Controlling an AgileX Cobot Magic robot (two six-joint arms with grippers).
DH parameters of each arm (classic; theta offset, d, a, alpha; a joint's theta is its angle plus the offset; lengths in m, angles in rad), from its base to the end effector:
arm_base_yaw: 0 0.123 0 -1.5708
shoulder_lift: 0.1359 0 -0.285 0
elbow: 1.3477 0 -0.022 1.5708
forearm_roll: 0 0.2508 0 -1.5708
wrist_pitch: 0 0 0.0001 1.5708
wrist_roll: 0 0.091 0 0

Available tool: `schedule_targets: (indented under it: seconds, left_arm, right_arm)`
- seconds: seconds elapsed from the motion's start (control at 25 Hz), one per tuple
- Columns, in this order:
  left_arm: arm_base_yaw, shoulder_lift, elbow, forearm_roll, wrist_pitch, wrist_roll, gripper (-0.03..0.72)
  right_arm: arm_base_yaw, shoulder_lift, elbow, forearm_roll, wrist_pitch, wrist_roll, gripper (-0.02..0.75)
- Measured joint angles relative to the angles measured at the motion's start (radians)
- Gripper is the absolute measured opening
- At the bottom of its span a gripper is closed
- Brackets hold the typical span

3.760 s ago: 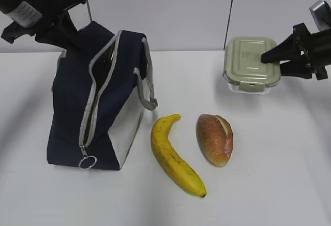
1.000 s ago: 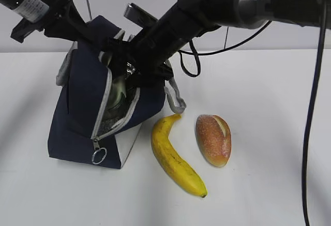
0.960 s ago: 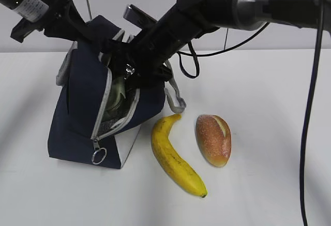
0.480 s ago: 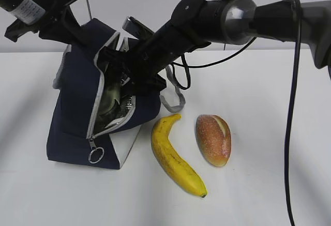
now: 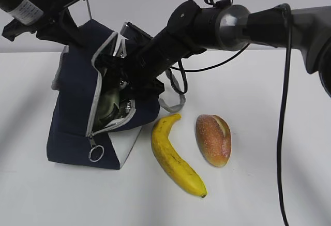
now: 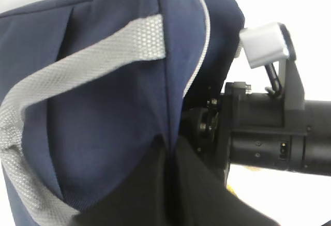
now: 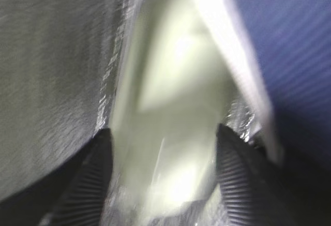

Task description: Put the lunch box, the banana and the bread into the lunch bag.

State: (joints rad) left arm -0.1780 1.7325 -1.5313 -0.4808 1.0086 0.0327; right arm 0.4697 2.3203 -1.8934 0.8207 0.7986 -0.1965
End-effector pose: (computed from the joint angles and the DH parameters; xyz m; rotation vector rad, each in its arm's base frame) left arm 0.3633 -0.1016 0.3154 0.0589 2.6571 -0.6704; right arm 0.4326 0.2731 0.1775 -0.2699 2.6312 1.0421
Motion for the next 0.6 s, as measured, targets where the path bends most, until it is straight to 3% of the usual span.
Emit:
schedule_targets:
  seconds: [0.36, 0.6]
  left_arm:
    - [0.000, 0.000, 0.000, 0.009, -0.001, 0.000, -0.003]
    - [0.000, 0.000, 0.000, 0.016, 0.000, 0.000, -0.003]
  right_arm:
    - [-0.011, 0.002, -0.043, -0.026, 0.087, -0.019, 0.490]
    - [-0.021, 0.002, -0.205, -0.162, 0.286, -0.023, 0.501]
